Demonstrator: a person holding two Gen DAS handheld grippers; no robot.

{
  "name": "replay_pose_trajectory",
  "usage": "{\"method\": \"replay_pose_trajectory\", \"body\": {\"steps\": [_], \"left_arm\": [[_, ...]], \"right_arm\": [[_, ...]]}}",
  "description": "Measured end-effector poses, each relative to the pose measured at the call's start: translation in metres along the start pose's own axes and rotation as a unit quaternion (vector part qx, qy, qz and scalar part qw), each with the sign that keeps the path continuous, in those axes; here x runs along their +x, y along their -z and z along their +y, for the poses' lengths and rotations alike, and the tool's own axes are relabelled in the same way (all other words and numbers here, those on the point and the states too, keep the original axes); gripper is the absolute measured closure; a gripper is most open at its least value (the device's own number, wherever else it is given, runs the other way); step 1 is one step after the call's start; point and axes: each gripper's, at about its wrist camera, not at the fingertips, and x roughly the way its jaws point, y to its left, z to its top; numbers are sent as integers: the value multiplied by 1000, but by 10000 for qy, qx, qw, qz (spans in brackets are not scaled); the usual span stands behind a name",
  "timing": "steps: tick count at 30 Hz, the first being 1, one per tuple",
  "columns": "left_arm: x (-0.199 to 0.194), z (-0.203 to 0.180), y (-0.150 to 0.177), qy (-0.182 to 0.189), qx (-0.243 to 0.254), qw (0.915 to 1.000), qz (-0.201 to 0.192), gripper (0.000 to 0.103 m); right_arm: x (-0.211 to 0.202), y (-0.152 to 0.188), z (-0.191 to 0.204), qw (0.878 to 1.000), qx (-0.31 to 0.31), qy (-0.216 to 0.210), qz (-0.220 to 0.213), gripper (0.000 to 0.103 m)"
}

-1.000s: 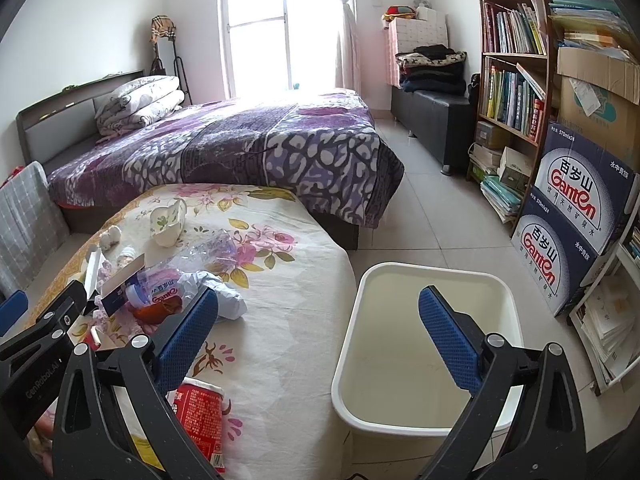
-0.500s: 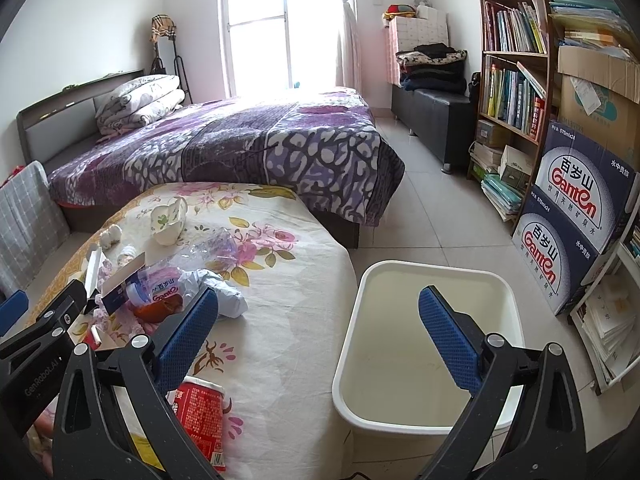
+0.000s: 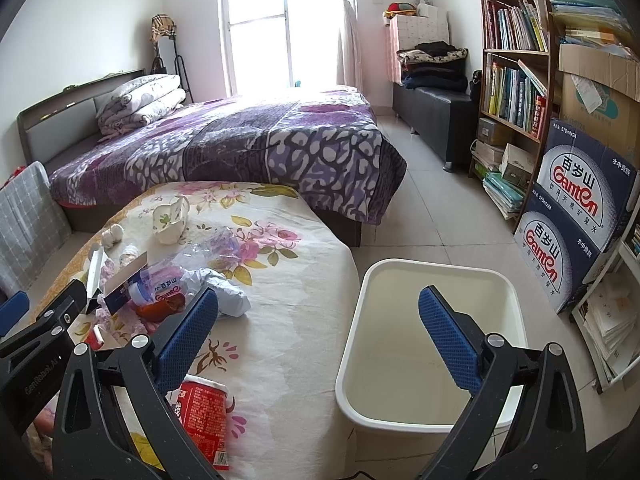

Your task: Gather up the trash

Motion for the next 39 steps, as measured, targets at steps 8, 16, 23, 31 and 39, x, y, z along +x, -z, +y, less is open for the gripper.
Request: {"method": "replay_pose_trajectory", "body": {"steps": [8,16,23,31,39], "left_arm": [[33,48,-20,302,-717,9941,752,12],[100,76,-23,730,129,9664,2460,7],[133,90,7,673,691,9291,3570,7],[150,94,27,868,832,9057,4065,7],[164,108,37,1247,261,8776,4621,24]], "right_arm": [[27,11,17,9939,5,-463,1004,7],[64,45,54,9606,-417,-1051,2539,7],[87,71,84,9387,-809,-1159,3143,7],[95,75,89,9369,-911,-1215,3149,43],[100,69,80,9426,-573,-1340,3004,57]]}}
